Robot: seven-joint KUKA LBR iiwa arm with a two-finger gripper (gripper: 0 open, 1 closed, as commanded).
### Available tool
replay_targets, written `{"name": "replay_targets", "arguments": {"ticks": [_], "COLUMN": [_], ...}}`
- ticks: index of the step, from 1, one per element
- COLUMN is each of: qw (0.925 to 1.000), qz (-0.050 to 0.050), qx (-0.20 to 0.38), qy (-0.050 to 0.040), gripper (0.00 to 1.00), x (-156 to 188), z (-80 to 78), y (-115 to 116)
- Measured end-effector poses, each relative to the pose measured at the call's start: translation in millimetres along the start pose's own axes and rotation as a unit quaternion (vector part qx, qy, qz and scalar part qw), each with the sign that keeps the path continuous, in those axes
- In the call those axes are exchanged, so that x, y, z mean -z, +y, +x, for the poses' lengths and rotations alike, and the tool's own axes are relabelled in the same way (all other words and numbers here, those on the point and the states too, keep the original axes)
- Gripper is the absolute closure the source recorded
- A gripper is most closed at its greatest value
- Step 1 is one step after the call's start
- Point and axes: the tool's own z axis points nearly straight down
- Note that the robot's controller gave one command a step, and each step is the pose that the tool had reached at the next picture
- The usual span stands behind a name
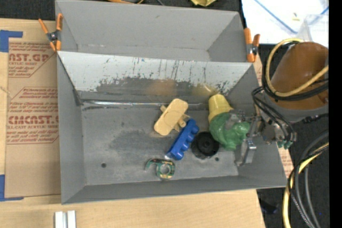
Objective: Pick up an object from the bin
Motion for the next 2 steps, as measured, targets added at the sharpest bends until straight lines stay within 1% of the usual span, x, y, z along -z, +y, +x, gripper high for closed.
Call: {"name": "replay_targets", "arguments": {"ticks": [1,2], "qw": [1.0,0.9593], "qz": [0.001,0.0], "qx": [0.001,0.282], "qy": [-0.0038,-0.0041], "gripper": [0.0,0.0], "x": [4.3,-106.9], "z": [-1.8,-35.8], "y": [0.7,119.9]}}
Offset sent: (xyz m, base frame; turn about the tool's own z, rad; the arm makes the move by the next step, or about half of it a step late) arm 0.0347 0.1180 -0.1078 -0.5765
